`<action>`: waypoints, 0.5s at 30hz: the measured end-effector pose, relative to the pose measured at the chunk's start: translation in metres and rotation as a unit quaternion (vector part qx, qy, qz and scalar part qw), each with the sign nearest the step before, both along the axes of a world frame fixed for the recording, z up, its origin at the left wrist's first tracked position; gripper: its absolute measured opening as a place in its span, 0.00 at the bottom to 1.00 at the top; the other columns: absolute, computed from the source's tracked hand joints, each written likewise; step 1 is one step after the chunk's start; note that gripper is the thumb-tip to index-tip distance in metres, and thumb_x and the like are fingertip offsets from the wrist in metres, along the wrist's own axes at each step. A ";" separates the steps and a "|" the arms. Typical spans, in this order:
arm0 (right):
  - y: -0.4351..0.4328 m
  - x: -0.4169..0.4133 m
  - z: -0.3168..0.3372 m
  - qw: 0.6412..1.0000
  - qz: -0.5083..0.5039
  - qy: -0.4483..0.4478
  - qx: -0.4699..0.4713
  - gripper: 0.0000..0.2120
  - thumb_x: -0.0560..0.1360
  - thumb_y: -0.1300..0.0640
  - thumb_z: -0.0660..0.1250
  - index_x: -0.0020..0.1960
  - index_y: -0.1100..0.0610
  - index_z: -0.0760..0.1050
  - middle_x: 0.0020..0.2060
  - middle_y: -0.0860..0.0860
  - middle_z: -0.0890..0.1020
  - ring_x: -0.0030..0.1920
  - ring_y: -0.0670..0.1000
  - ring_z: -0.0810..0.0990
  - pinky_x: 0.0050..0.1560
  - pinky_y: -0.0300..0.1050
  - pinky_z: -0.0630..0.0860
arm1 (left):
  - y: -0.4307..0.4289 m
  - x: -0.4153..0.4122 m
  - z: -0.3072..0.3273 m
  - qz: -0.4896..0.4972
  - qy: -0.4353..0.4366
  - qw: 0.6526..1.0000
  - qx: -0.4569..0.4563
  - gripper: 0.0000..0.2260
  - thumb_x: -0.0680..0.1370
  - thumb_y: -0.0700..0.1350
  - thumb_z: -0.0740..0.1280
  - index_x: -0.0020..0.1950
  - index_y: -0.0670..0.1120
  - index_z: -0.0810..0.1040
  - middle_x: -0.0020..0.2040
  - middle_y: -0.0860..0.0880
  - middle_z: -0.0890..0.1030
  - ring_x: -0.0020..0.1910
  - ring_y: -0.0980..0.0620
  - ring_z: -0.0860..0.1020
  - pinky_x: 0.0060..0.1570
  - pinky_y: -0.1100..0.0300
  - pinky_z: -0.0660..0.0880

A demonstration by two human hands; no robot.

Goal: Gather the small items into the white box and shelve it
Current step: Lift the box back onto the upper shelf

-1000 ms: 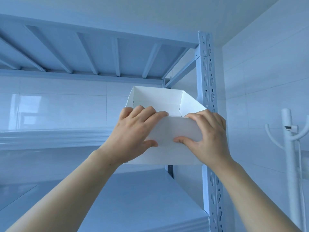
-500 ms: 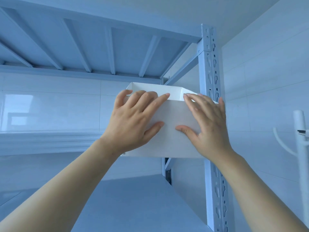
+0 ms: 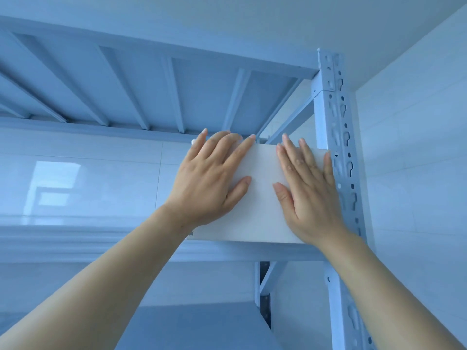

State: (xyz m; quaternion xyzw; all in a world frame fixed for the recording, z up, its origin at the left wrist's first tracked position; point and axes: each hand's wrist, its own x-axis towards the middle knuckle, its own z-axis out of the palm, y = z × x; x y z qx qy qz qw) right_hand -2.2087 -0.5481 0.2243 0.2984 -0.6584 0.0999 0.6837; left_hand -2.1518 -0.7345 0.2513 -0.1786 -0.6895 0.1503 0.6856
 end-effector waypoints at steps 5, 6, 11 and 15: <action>-0.007 -0.031 -0.005 0.998 0.000 -0.053 0.015 0.26 0.78 0.49 0.45 0.75 0.53 0.49 0.75 0.45 0.48 0.74 0.45 0.42 0.70 0.51 0.34 | -0.005 -0.031 -0.004 0.006 -0.046 0.999 0.005 0.24 0.77 0.55 0.53 0.73 0.51 0.62 0.73 0.42 0.62 0.73 0.45 0.58 0.71 0.49 0.50; -0.008 -0.037 -0.006 0.998 -0.001 -0.060 0.017 0.26 0.78 0.48 0.45 0.75 0.53 0.48 0.75 0.45 0.47 0.74 0.45 0.42 0.70 0.50 0.33 | -0.006 -0.036 -0.008 0.011 -0.050 0.999 0.003 0.25 0.77 0.55 0.53 0.73 0.51 0.61 0.74 0.43 0.60 0.74 0.46 0.56 0.71 0.49 0.49; -0.013 -0.061 -0.014 0.997 -0.004 -0.074 0.028 0.26 0.78 0.48 0.45 0.75 0.53 0.46 0.75 0.45 0.46 0.74 0.46 0.41 0.71 0.51 0.35 | -0.012 -0.063 -0.031 0.029 -0.068 0.997 -0.005 0.26 0.78 0.56 0.53 0.75 0.51 0.56 0.76 0.46 0.54 0.75 0.48 0.51 0.72 0.49 0.50; -0.015 -0.076 -0.025 0.996 -0.009 -0.083 0.030 0.27 0.78 0.47 0.45 0.75 0.52 0.46 0.75 0.46 0.47 0.74 0.47 0.41 0.71 0.55 0.37 | -0.014 -0.079 -0.041 0.038 -0.085 0.996 -0.011 0.26 0.78 0.56 0.52 0.75 0.51 0.55 0.76 0.46 0.53 0.75 0.48 0.50 0.72 0.48 0.51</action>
